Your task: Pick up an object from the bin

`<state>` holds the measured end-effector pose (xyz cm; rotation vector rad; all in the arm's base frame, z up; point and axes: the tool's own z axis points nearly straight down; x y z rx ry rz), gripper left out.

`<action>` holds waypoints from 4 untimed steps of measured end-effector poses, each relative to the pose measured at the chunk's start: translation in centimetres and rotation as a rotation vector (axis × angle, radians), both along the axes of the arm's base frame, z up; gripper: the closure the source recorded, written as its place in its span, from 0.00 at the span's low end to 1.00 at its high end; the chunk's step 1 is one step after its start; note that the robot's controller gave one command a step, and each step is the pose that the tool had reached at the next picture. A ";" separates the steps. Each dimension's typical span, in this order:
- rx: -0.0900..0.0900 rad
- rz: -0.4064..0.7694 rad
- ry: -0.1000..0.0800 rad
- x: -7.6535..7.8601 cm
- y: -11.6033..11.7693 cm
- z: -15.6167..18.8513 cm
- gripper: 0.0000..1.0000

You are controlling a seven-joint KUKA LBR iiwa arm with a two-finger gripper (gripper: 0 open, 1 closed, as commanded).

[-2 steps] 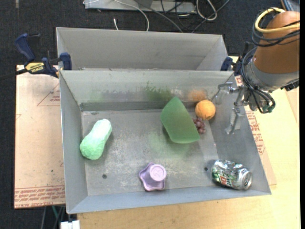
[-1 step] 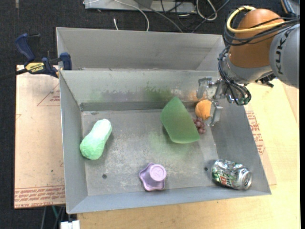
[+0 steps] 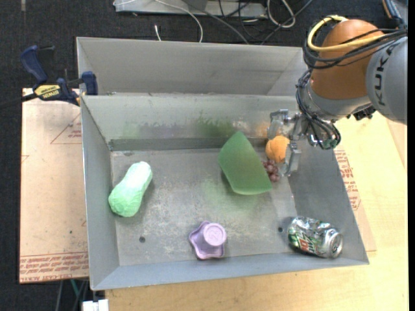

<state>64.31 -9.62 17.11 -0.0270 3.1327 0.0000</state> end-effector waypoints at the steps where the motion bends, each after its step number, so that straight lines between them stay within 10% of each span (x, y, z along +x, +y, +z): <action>1: 0.003 0.002 0.009 -0.1 -0.3 2.9 0.00; 2: 0.000 0.025 0.005 -0.4 0.7 7.0 0.00; 4: 0.002 0.049 0.008 0.6 2.0 -2.0 0.00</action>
Offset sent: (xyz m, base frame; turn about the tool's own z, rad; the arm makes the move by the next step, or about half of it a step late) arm -0.0105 0.0359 0.1245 -0.0803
